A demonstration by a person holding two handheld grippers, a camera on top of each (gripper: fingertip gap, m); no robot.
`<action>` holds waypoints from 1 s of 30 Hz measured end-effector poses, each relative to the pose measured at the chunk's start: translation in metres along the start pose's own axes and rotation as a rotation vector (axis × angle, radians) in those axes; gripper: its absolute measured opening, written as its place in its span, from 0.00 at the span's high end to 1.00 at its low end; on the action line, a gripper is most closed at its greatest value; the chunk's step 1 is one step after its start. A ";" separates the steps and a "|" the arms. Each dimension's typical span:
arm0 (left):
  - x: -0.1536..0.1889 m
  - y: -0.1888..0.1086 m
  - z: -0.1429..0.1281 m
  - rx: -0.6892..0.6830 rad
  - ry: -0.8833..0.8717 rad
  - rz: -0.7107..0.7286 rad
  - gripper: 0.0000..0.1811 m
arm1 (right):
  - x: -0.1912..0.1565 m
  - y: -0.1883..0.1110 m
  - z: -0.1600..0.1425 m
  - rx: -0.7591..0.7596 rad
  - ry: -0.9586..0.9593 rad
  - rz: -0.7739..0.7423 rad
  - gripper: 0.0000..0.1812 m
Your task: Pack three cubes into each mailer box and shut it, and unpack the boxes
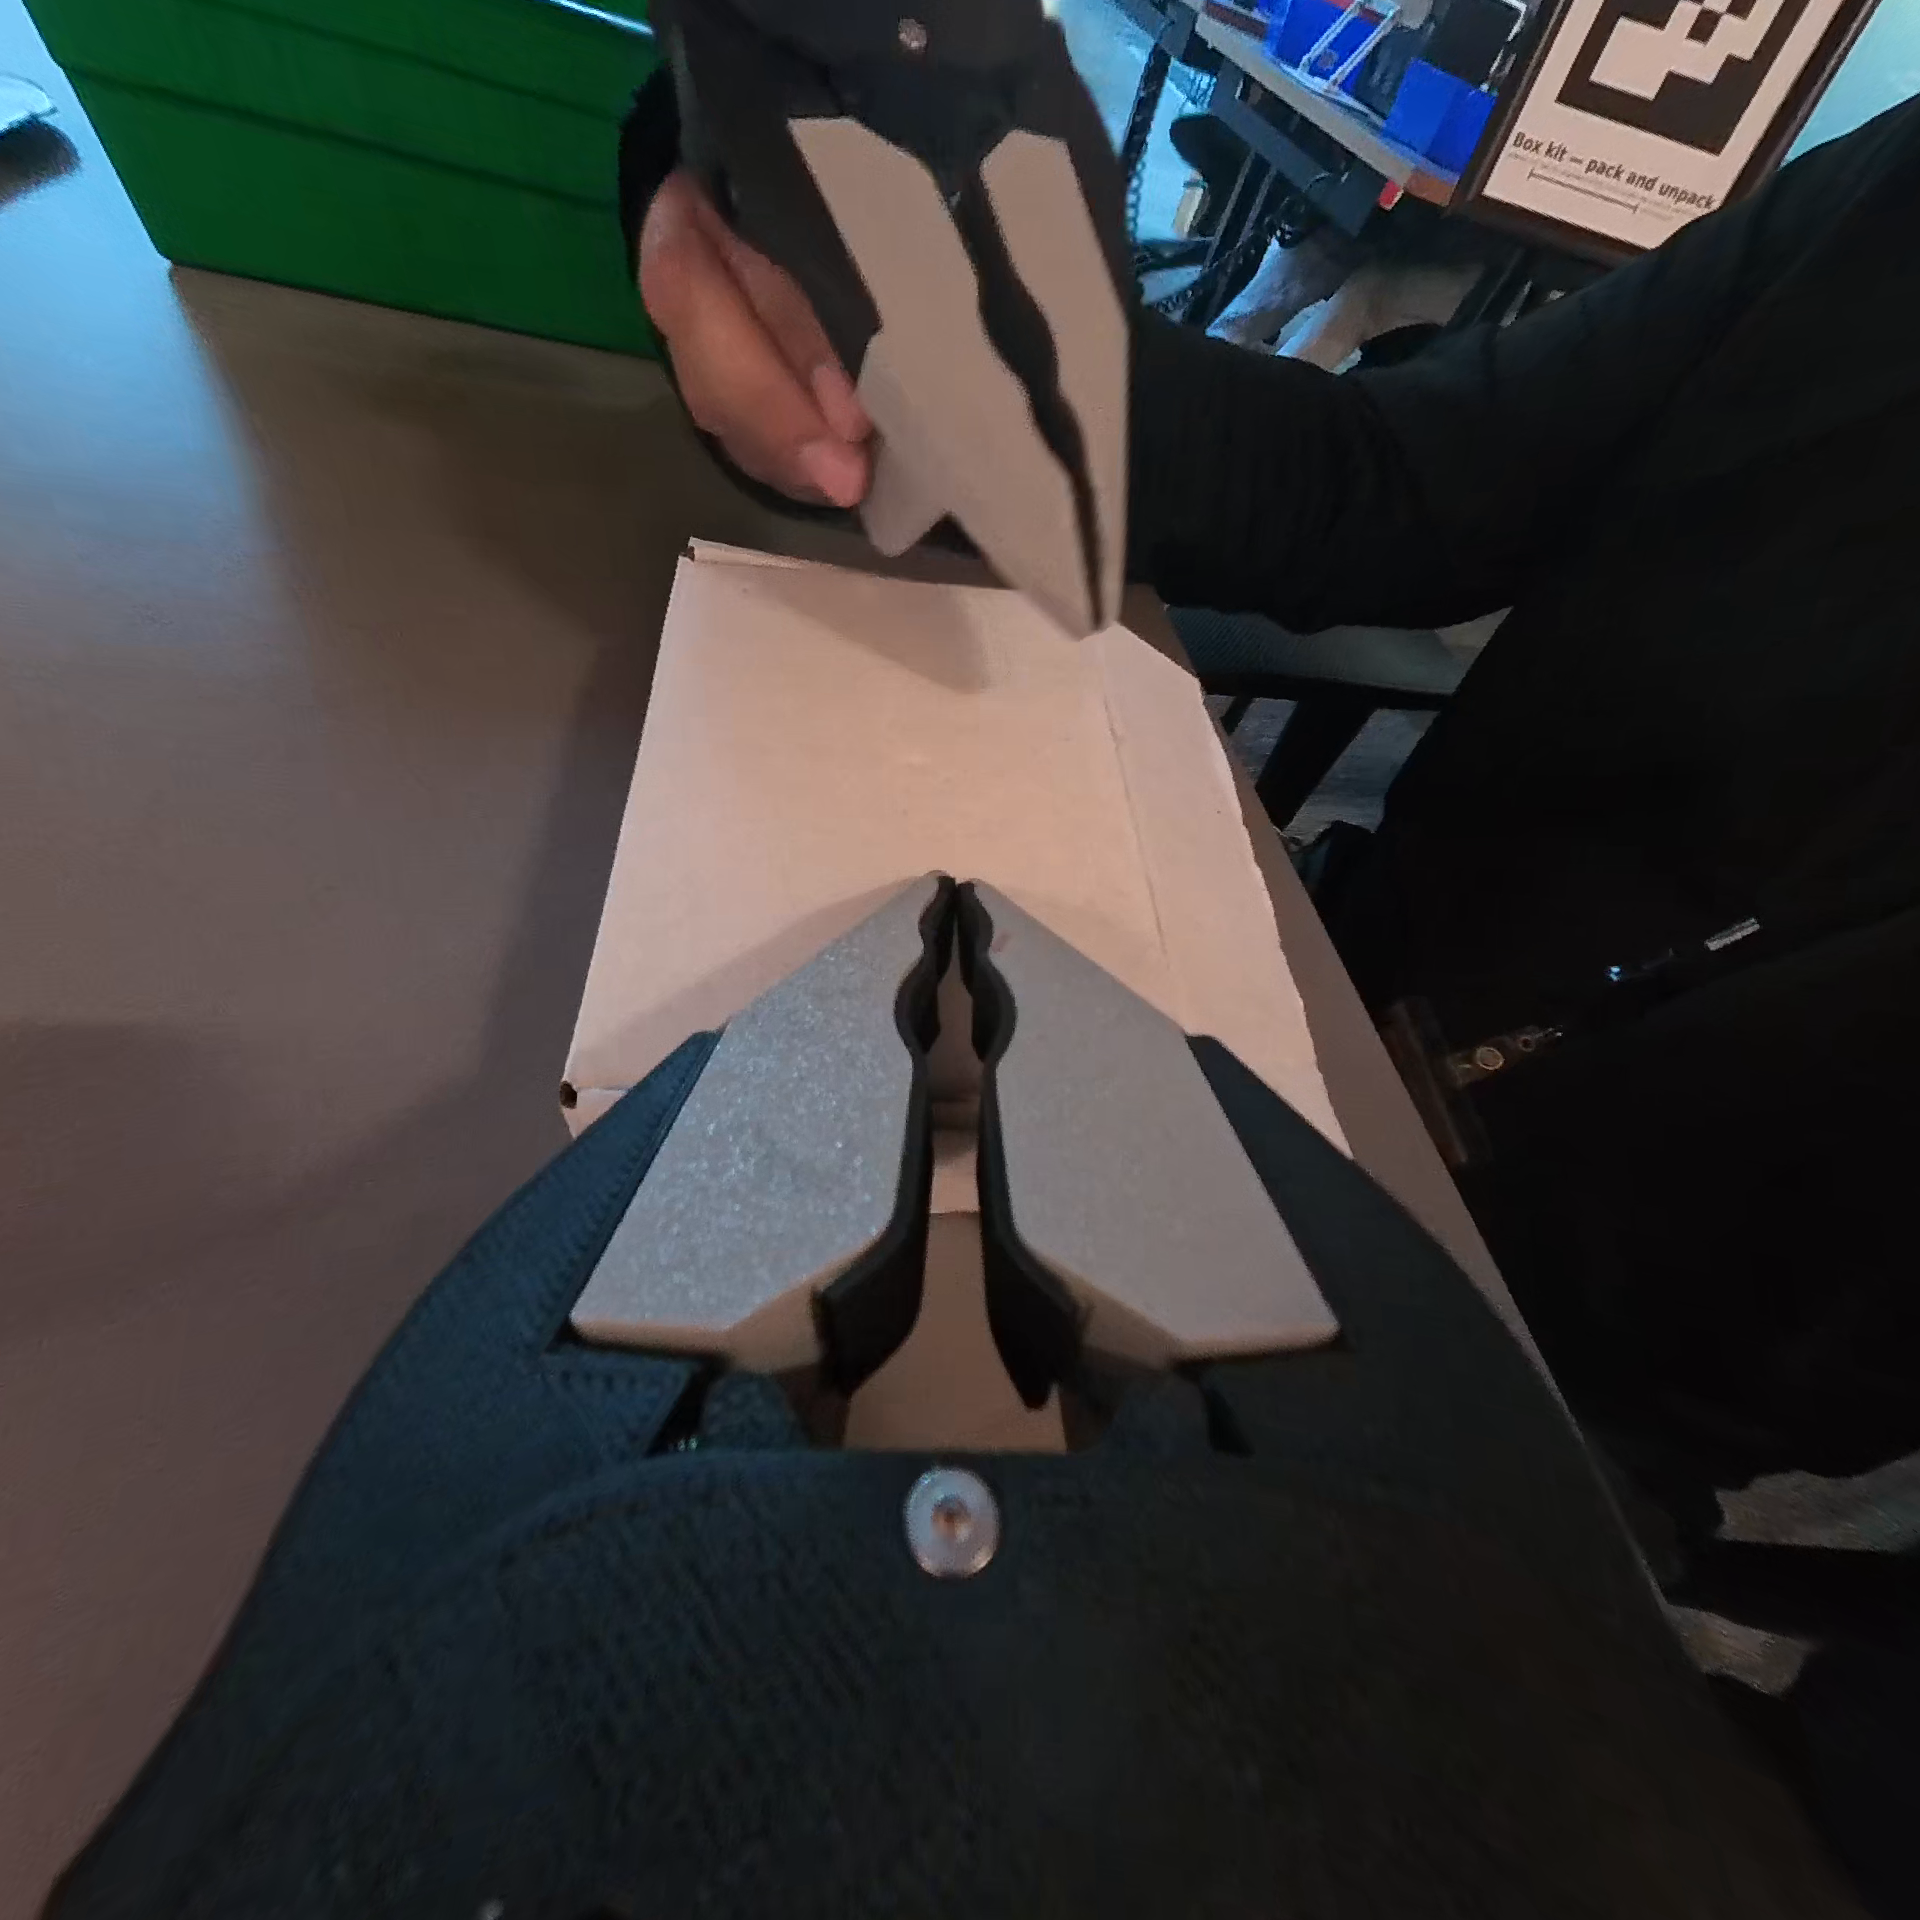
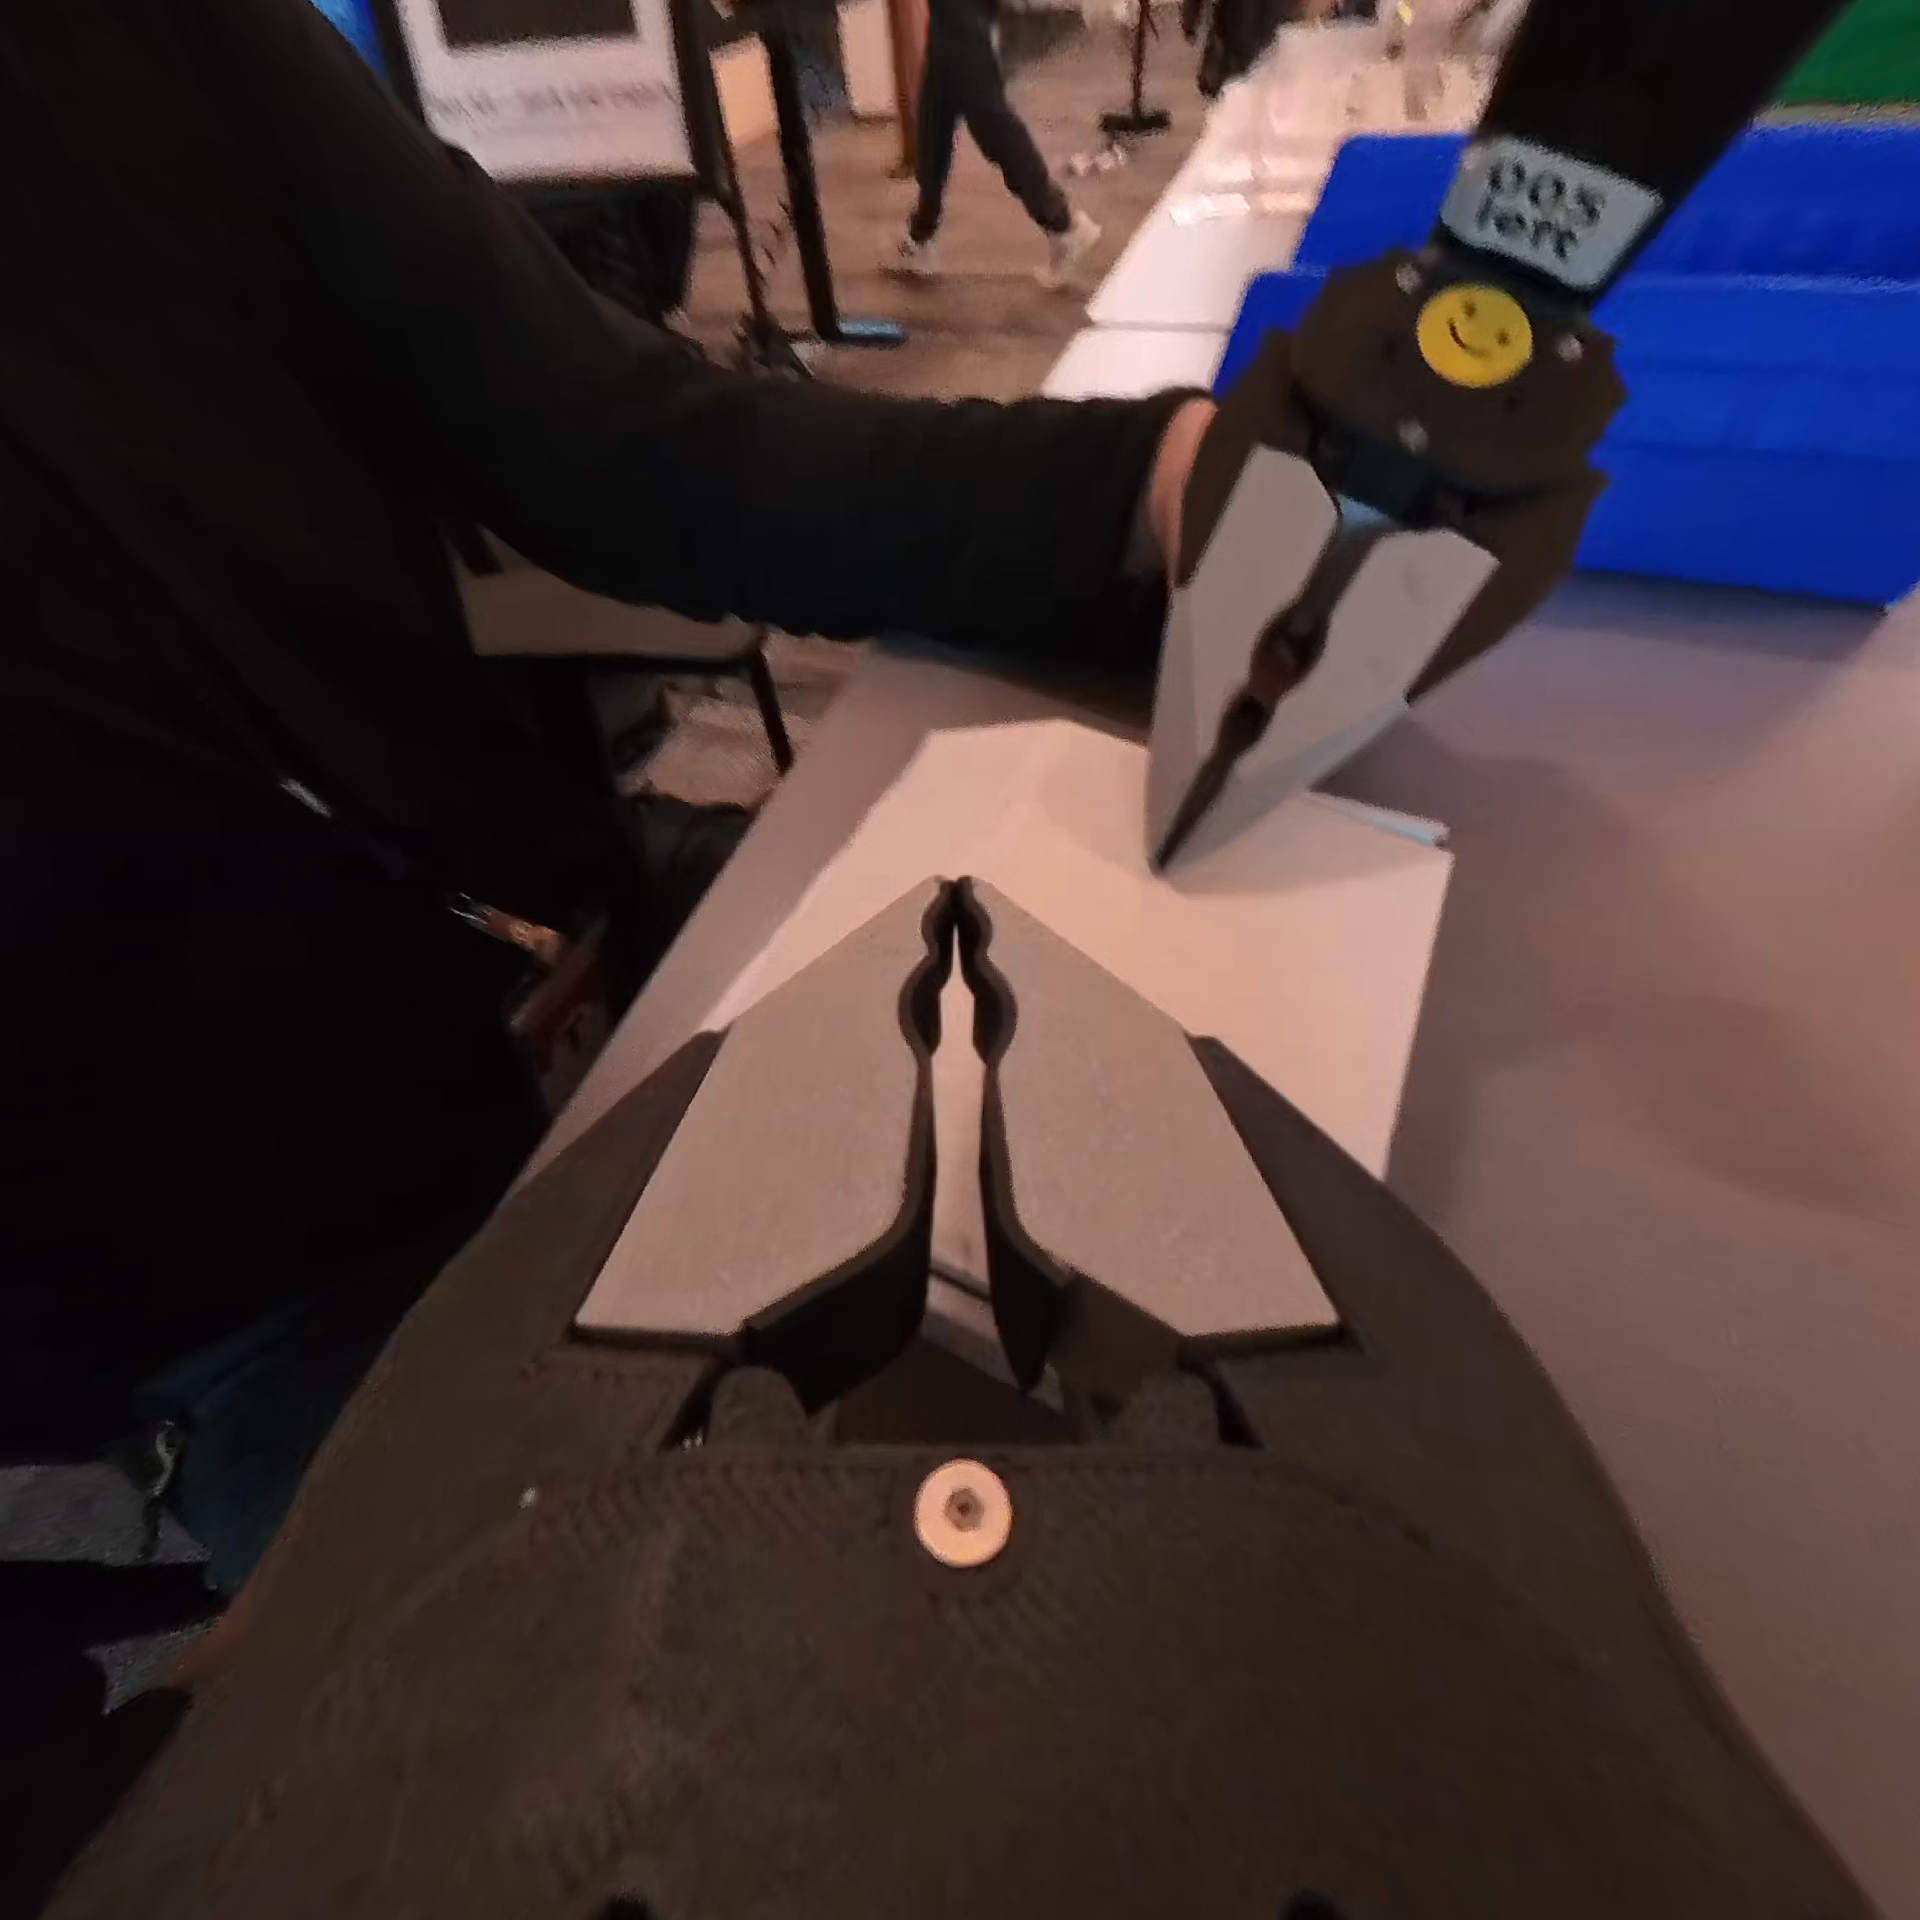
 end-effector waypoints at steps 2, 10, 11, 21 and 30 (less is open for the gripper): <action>0.000 0.000 0.000 -0.002 0.010 0.006 1.00 | -0.002 0.003 -0.001 -0.022 -0.012 0.001 1.00; 0.001 0.000 -0.003 -0.024 0.046 0.035 1.00 | -0.010 0.010 -0.001 -0.065 -0.061 0.009 1.00; 0.001 0.000 -0.003 -0.025 0.047 0.037 1.00 | -0.006 0.011 -0.006 -0.105 -0.055 -0.015 1.00; 0.000 0.001 -0.002 -0.023 0.045 0.036 1.00 | 0.003 0.006 -0.012 -0.104 -0.010 -0.036 1.00; -0.020 -0.001 0.002 0.004 0.116 0.212 1.00 | 0.039 -0.008 -0.019 -0.201 -0.061 -0.384 1.00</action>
Point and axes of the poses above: each gripper's, where its closed fingertips meet, y out along the fingers, z out of its top, x = y × z across the jaws, the point moved 5 cm from there along -y, back along the fingers, and after that the axes turned 1 degree about y, right-handed, at the moved point
